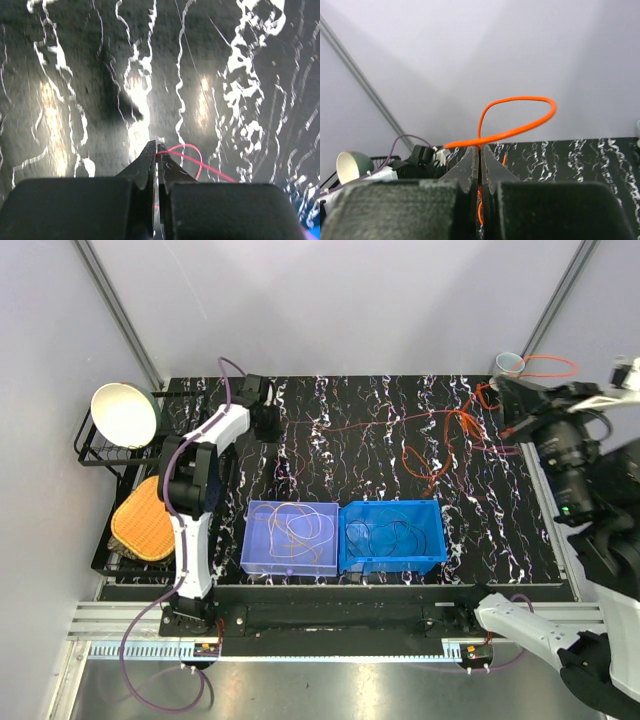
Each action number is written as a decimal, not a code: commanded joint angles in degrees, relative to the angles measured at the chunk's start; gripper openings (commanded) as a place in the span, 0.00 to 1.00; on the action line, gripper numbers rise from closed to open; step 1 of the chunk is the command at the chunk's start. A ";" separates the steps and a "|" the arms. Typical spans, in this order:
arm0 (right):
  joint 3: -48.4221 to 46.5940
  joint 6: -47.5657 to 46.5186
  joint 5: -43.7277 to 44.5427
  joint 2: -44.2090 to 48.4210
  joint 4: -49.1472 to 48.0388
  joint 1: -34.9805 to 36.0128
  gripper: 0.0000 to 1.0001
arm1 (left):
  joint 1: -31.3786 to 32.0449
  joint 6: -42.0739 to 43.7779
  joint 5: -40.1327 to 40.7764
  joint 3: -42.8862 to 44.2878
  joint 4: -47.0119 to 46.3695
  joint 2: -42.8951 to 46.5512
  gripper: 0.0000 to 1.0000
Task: Untangle the cables
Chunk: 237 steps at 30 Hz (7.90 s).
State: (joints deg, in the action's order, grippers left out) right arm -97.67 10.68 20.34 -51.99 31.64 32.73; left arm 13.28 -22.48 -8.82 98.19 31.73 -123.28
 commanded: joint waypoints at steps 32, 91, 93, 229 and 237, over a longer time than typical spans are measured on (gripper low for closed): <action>-0.24 -1.18 -5.04 -5.05 -3.42 -0.30 0.00 | 6.66 9.11 -1.02 -2.46 -2.98 26.77 0.83; 5.12 1.28 -12.25 -9.45 -8.96 -0.21 0.00 | 27.60 12.64 4.51 -6.43 -17.85 35.48 0.00; 5.21 0.75 -11.46 -9.01 -8.61 -0.30 0.00 | 22.79 10.28 3.99 -6.35 -15.57 35.31 0.00; -46.52 3.82 -40.81 -41.60 7.90 13.59 0.00 | 7.46 -0.46 12.16 -50.47 10.20 90.85 0.99; -46.83 6.29 -43.54 -42.32 8.35 13.76 0.00 | 7.11 -0.46 12.16 -50.47 10.11 90.94 0.99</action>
State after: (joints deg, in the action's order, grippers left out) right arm -145.69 16.47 -21.61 -92.95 37.21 46.13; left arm 20.71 -23.38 1.87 47.83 44.88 -32.97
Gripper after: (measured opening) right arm 0.012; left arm 0.987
